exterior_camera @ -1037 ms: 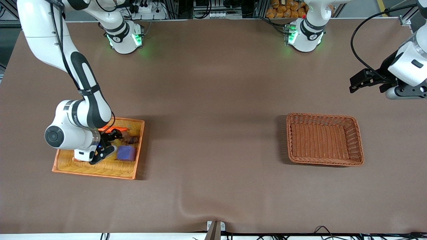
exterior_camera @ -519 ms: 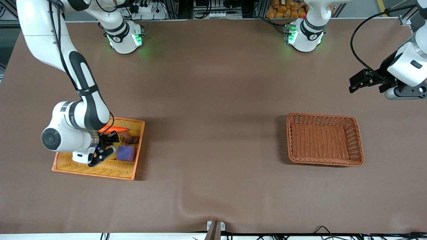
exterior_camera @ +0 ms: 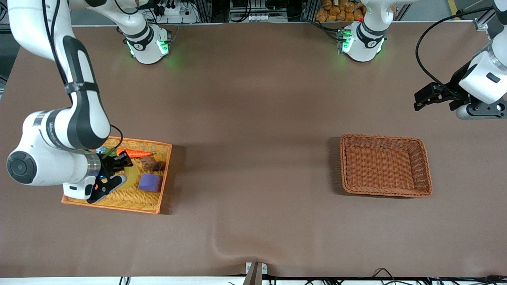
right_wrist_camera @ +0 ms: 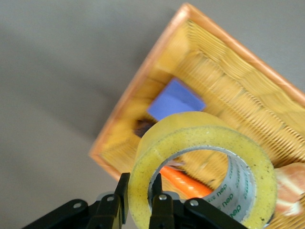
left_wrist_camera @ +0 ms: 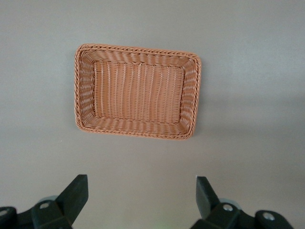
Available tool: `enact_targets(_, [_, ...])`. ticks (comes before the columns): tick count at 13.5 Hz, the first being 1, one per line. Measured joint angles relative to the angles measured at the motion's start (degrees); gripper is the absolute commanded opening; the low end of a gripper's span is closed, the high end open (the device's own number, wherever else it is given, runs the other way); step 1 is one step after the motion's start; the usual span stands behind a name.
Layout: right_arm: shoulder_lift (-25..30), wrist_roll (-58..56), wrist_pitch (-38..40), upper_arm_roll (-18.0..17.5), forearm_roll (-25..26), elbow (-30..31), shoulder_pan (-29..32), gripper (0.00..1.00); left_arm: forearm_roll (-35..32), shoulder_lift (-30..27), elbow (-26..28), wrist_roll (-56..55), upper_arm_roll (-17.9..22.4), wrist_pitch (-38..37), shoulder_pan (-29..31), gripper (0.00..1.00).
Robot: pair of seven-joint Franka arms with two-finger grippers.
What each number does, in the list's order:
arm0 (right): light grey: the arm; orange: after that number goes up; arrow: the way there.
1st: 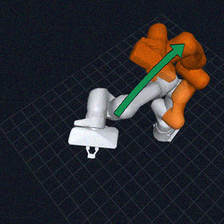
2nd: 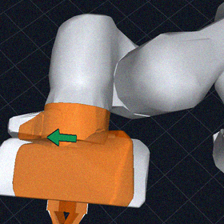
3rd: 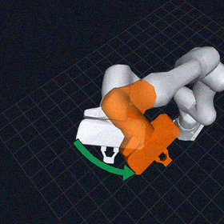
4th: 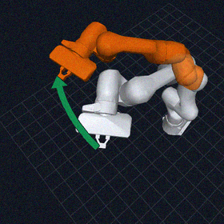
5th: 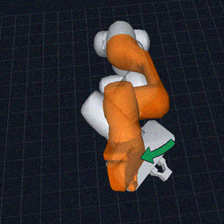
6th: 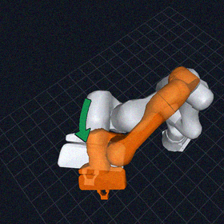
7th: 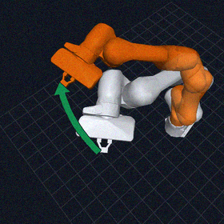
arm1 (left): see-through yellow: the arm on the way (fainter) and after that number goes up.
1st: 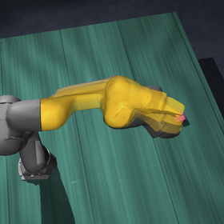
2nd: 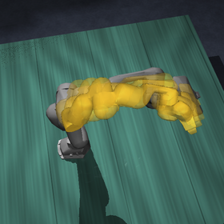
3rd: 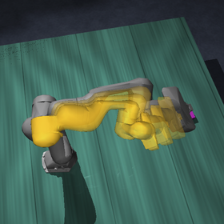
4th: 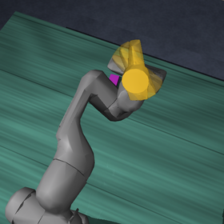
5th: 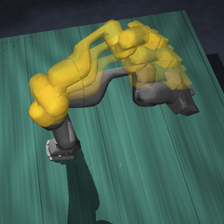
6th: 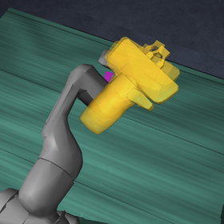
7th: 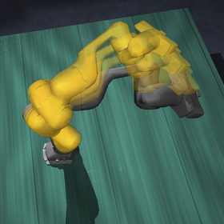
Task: Transfer tape with both arms
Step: 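Lift the tape roll with the right gripper and carry it mid-table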
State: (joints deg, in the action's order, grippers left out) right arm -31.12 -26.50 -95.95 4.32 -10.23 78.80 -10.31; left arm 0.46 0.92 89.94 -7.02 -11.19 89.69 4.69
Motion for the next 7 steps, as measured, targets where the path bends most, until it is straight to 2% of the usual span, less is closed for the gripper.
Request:
enact_targets(4, [1.2,19.7,-0.4,-0.5,-0.3,-0.2,-14.2,0.0,0.0,0.0,0.0,0.0,0.0,0.0,0.0,1.0])
enact_targets(7, [0.1,36.3,-7.8,-0.6,-0.9,0.1,-25.6,0.0,0.0,0.1,0.1,0.0,0.0,0.0,0.0,1.0])
